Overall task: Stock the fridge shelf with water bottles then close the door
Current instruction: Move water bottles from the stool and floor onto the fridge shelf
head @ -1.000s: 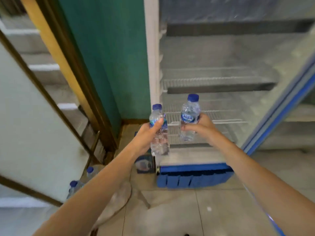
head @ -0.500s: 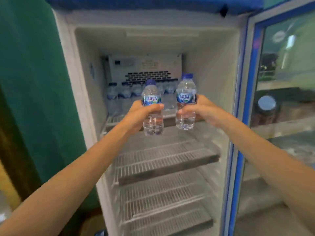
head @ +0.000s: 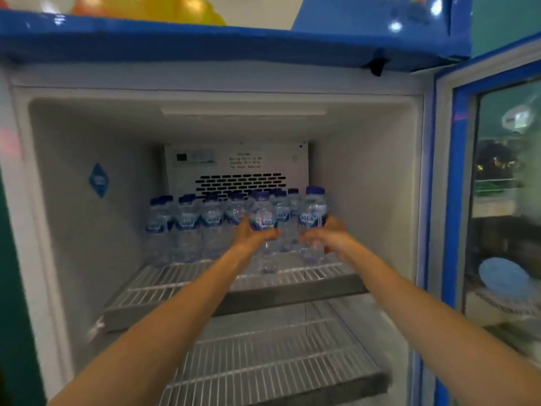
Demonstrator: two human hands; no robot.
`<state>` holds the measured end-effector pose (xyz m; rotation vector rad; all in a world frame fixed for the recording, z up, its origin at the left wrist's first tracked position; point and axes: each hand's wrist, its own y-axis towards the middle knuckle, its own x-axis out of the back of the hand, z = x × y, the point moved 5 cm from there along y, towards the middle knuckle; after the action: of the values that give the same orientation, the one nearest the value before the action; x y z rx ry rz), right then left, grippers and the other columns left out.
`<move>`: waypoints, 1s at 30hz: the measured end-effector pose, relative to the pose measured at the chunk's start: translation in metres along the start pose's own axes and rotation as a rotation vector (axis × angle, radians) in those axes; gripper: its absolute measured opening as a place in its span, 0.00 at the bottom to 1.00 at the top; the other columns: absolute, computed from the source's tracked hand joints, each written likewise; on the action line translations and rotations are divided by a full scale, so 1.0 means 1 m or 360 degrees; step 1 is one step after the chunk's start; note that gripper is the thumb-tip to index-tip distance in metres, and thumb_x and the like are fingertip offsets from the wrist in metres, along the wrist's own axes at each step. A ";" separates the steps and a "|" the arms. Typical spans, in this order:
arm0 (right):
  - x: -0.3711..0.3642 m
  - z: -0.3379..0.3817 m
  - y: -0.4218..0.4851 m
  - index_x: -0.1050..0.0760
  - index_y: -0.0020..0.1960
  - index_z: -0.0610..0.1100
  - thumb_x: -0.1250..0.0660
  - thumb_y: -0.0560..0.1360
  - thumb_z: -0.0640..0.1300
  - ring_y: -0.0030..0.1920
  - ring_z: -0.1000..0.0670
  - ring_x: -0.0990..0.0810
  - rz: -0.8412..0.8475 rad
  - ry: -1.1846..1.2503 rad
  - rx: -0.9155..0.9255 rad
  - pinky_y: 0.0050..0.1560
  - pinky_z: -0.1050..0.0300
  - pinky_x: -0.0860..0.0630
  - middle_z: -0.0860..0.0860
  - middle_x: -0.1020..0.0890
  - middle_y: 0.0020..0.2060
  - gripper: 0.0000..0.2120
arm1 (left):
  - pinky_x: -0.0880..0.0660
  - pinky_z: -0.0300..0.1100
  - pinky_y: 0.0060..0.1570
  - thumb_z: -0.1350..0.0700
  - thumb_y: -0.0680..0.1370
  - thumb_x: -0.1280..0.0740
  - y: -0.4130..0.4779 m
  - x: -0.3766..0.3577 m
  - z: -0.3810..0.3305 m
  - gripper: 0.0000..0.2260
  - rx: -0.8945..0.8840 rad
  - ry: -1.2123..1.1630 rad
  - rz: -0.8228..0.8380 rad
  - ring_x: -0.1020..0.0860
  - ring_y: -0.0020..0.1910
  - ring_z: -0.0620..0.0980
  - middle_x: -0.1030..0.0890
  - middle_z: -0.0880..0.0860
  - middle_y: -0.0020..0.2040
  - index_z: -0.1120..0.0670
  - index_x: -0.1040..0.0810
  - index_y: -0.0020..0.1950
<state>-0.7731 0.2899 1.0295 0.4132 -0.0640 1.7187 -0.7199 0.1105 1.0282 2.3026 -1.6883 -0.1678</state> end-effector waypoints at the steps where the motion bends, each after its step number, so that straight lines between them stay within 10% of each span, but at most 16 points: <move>1: -0.003 -0.006 0.008 0.26 0.58 0.40 0.26 0.68 0.33 0.43 0.48 0.19 0.0009 -0.0013 -0.0001 0.37 0.58 0.22 0.43 0.18 0.52 0.20 | 0.30 0.46 0.59 0.60 0.69 0.24 0.007 -0.004 0.003 0.33 -0.0002 0.0003 0.0004 0.26 0.59 0.53 0.26 0.53 0.63 0.57 0.36 0.70; 9: -0.009 -0.025 0.039 0.26 0.62 0.43 0.24 0.65 0.35 0.56 0.44 0.20 0.0114 0.0044 0.0022 0.45 0.52 0.22 0.46 0.18 0.54 0.27 | 0.28 0.33 0.40 0.67 0.69 0.26 0.036 -0.021 0.017 0.23 -0.0089 0.0002 0.0127 0.23 0.49 0.48 0.22 0.46 0.47 0.54 0.30 0.60; 16: -0.014 -0.031 0.041 0.36 0.69 0.42 0.16 0.56 0.47 0.62 0.45 0.24 -0.0216 -0.0347 0.0083 0.63 0.48 0.26 0.46 0.24 0.63 0.47 | 0.28 0.46 0.61 0.55 0.62 0.19 0.038 -0.022 0.032 0.38 0.0015 0.0166 0.0202 0.25 0.60 0.52 0.23 0.53 0.62 0.57 0.33 0.67; 30: -0.022 -0.025 0.075 0.30 0.61 0.38 0.20 0.62 0.36 0.53 0.46 0.20 -0.0531 -0.0464 0.0057 0.50 0.56 0.22 0.44 0.20 0.53 0.31 | 0.28 0.43 0.56 0.62 0.66 0.22 0.052 -0.022 0.054 0.29 -0.0017 0.0211 0.0174 0.23 0.55 0.52 0.21 0.53 0.58 0.58 0.30 0.64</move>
<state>-0.8480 0.2609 1.0134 0.6610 -0.1662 1.3243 -0.7884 0.1081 0.9907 2.1560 -1.7358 -0.0016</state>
